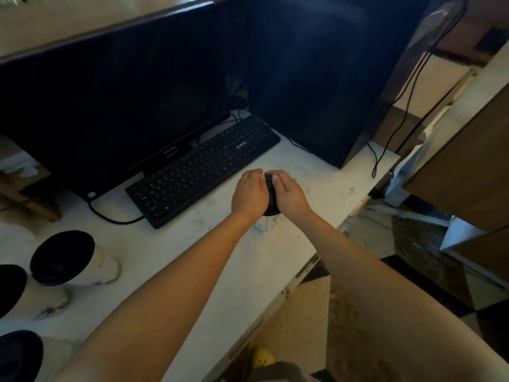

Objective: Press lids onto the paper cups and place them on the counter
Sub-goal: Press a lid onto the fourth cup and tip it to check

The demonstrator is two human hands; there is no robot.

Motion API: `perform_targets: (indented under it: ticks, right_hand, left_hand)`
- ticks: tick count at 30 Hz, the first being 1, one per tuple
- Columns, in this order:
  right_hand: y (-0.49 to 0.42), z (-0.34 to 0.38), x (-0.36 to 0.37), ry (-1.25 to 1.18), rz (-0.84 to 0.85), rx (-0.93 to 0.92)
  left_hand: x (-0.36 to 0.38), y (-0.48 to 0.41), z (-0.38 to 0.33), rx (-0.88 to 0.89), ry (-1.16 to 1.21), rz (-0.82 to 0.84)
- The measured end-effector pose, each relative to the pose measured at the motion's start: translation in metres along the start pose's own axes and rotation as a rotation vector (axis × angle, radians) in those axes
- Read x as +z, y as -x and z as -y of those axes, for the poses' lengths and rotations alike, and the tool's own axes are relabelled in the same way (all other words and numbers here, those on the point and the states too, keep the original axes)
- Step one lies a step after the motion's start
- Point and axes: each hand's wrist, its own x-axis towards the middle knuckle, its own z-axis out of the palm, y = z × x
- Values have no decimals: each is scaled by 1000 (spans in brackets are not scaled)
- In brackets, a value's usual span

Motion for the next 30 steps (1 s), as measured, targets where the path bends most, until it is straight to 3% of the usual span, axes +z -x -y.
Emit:
perform_targets:
  ticks: [5, 12, 18, 24, 27, 30]
  right_hand:
    - [14, 4, -2, -46, -43, 109]
    - [36, 3, -4, -33, -113, 183]
    - [63, 6, 4, -53, -194, 210]
    - [80, 4, 19, 39, -187, 161]
    - [66, 4, 9, 78, -188, 136]
    - [41, 3, -5, 286, -111, -36]
  left_hand:
    - [-9, -8, 2, 95, -50, 144]
    - [-20, -14, -3, 21, -344, 269]
    - [-30, -9, -7, -162, -266, 191]
    - [-27, -9, 2, -142, -49, 216]
    - [-28, -5, 10, -121, 48, 107]
    - [-26, 10, 17, -41, 46, -20]
